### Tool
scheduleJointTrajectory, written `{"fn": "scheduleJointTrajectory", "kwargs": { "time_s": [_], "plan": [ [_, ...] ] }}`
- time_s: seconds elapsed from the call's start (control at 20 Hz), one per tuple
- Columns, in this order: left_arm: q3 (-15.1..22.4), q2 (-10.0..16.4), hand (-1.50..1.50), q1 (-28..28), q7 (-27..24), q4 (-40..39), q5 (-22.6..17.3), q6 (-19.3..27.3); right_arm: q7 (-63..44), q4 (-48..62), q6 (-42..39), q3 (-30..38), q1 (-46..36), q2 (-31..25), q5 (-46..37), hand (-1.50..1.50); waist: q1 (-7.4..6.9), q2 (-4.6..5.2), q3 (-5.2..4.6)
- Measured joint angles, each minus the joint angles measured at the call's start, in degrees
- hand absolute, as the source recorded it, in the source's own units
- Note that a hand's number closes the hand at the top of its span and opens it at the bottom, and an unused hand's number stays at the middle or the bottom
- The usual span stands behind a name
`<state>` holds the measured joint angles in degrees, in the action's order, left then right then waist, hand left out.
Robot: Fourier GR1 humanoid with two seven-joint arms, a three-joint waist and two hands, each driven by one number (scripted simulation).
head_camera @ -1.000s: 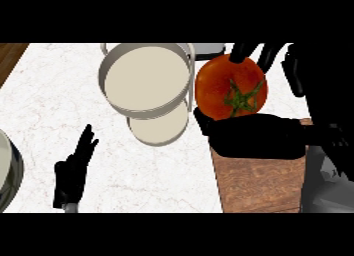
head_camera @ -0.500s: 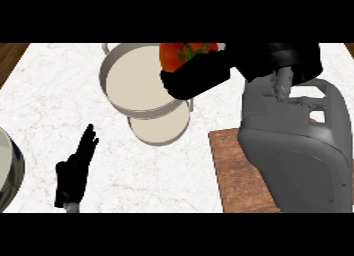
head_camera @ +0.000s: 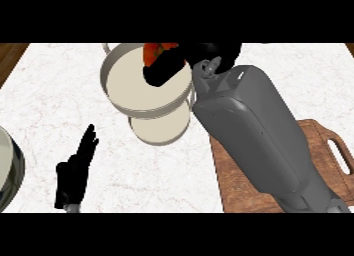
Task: Pick the tomato from the cutting board and place it in the tiered basket
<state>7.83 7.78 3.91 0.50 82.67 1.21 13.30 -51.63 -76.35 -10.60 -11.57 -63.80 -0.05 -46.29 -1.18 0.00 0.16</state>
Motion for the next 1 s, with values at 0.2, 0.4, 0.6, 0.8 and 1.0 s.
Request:
{"fn": "scheduleJointTrajectory", "kwargs": {
  "time_s": [0.2, 0.4, 0.6, 0.8, 1.0],
  "plan": [
    [0.1, -0.41, 0.0, 0.31, -0.67, -0.05, 0.24, -0.17, 1.56, 5.59, 6.38, -2.03, 0.9, 0.03, 1.27, 1.5, -0.02, 0.01, 0.03],
    [0.47, -0.58, 0.0, 0.26, -0.45, 0.14, 0.77, -0.2, 1.49, 8.05, 13.57, -2.24, 1.97, -0.27, 7.39, -1.5, -0.43, -0.09, 0.11],
    [0.09, -0.37, 0.0, 0.01, -0.38, -0.61, 0.72, -0.55, 3.64, 9.22, 20.1, -1.16, 2.41, -1.01, 14.37, -1.5, -0.66, -0.5, 0.15],
    [-0.47, -0.41, 0.0, -0.23, -1.11, -1.43, 0.37, -0.93, 7.7, 10.06, 26.84, -0.11, 3.07, -0.95, 20.76, -1.5, -0.64, -0.5, 0.25],
    [-0.59, -0.37, 0.0, 0.33, -0.82, -0.39, 0.38, -0.96, 11.77, 9.7, 32.39, 1.66, 3.79, -0.24, 25.51, -1.5, -0.33, -0.34, 0.15]
  ]
}}
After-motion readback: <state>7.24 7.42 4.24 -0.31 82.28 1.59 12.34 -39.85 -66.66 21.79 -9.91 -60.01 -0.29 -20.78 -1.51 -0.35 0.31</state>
